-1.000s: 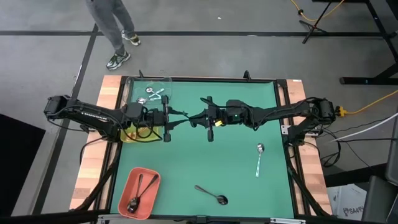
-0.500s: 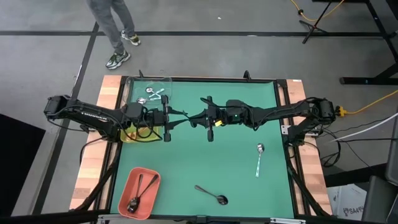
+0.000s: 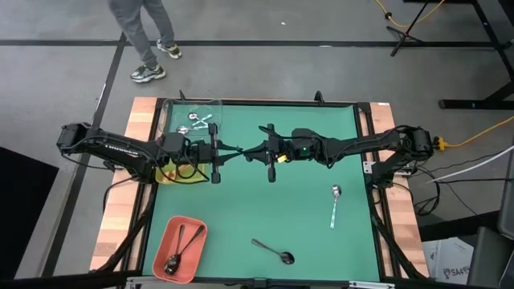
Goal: Sort silverware by color (type)
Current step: Put the black spoon into the orange bin
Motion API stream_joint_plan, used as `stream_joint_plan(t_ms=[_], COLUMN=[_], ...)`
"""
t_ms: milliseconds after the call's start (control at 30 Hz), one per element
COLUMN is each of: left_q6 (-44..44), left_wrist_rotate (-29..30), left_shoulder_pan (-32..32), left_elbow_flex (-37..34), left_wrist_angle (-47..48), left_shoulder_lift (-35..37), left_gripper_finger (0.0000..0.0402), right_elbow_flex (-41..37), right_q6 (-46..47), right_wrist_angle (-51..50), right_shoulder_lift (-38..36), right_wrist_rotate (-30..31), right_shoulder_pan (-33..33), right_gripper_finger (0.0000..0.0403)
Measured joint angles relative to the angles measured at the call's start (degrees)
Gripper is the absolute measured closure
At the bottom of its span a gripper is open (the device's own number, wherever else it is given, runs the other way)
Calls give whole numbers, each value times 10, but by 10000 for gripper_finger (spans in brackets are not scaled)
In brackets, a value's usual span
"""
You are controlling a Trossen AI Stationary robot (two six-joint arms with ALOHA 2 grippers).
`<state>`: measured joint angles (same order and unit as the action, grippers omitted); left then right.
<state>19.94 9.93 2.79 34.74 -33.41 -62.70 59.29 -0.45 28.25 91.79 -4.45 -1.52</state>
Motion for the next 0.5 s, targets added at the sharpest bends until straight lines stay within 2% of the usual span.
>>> stream_joint_plan(t_ms=[500], left_q6=[1], left_wrist_rotate=[0], left_shoulder_pan=[0], left_elbow_flex=[0], left_wrist_angle=[0], left_shoulder_lift=[0], left_gripper_finger=[380], right_elbow_flex=[0], right_q6=[1], right_wrist_angle=[0], right_shoulder_lift=[0], right_wrist_rotate=[0], right_shoulder_pan=[0], right_gripper_finger=[402])
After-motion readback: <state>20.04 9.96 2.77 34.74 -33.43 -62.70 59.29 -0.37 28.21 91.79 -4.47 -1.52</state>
